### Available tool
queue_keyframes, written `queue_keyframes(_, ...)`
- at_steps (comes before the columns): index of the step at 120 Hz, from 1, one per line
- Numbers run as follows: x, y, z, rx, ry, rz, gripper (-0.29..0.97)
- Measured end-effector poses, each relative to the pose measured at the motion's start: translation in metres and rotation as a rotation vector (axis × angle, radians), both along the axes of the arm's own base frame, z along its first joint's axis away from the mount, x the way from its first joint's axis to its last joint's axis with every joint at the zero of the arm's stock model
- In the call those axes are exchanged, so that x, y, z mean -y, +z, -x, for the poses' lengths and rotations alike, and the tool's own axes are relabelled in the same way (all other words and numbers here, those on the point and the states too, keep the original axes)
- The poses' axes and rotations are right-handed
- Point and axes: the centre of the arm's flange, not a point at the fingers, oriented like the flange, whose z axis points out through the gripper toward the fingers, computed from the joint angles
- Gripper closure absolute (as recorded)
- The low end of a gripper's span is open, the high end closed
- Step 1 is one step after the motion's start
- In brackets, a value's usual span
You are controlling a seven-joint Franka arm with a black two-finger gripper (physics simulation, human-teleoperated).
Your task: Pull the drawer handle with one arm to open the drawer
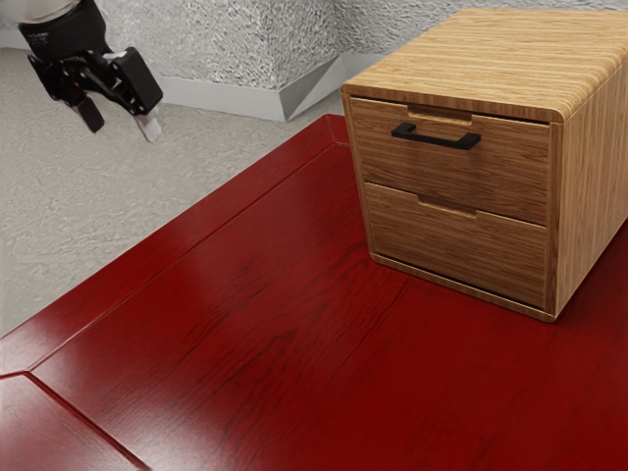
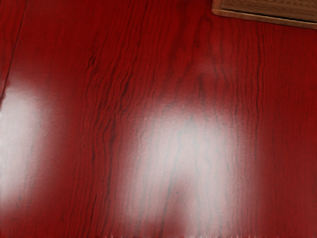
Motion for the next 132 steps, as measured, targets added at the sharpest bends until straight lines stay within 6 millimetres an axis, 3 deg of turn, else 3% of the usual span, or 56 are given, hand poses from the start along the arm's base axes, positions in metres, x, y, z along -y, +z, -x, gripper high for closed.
queue_keyframes(22, 0.018, -0.01, 0.001, -0.073, -0.037, 0.02, 0.0)
queue_keyframes(43, 0.058, -0.029, 0.001, -0.194, -0.161, 0.098, 0.0)
queue_keyframes(61, 0.076, -0.057, -0.03, -0.116, -0.511, 0.056, 0.0)
queue_keyframes(78, 0.069, -0.093, -0.086, -0.024, -0.815, -0.133, 0.0)
queue_keyframes(112, 0.048, -0.094, -0.128, 0.222, -1.192, -0.327, 0.05)
queue_keyframes(118, 0.059, -0.092, -0.133, 0.251, -1.262, -0.355, 0.08)
queue_keyframes(132, 0.107, -0.09, -0.142, 0.308, -1.44, -0.406, 0.12)
